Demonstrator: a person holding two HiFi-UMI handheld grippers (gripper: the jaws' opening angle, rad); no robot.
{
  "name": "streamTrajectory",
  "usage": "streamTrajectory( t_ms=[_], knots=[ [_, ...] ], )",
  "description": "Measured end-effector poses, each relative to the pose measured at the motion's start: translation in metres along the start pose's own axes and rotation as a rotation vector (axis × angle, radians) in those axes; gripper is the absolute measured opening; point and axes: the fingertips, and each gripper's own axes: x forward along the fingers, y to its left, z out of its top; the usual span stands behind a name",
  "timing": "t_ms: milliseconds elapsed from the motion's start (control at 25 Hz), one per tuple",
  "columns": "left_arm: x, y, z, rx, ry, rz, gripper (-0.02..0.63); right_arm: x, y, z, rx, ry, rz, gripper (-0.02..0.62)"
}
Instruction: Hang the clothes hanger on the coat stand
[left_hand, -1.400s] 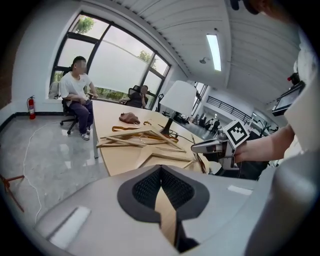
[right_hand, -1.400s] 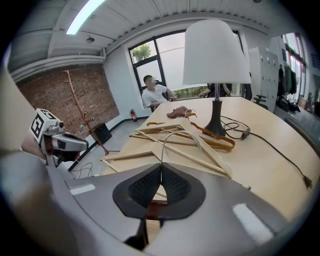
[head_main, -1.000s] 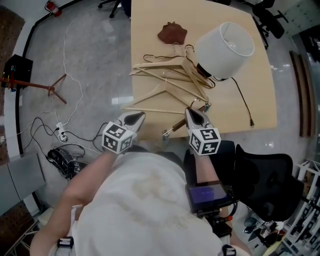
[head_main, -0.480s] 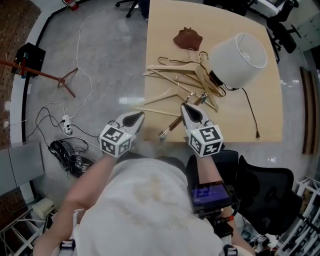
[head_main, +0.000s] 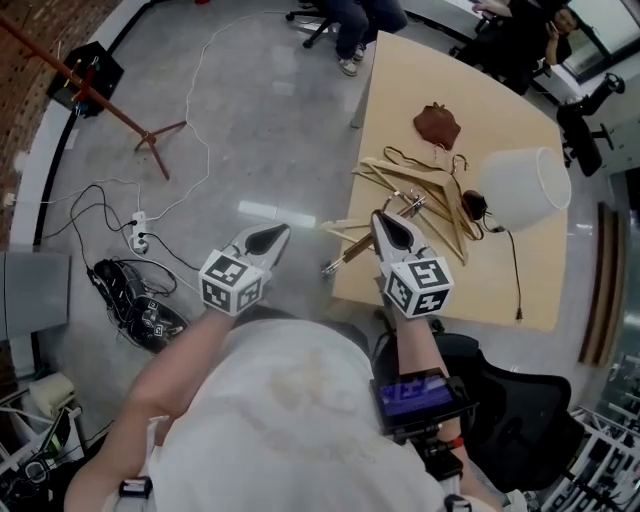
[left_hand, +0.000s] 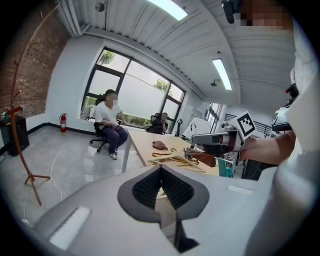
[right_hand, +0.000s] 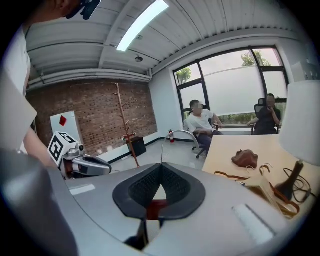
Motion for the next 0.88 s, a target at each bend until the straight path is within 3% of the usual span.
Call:
streamTrajectory(
  t_ms=[360, 680, 880],
  knots=[
    [-0.100, 0.096, 0.018, -0.039, -0.125, 0.114, 0.002, 0.083, 0.102, 0.040, -0.080, -0.012, 0.114, 0.017],
    [-0.203, 0.166, 0.020, -0.088, -0.220, 0.281, 0.002, 0.147, 0.204, 0.072, -0.145, -0.026, 0.257, 0.017],
    [-0.245, 0.209, 0.010, -0.144, -0.251, 0.400, 0.002, 0.192, 0.244, 0.087, -0.178, -0.008, 0.352, 0.017]
  ],
)
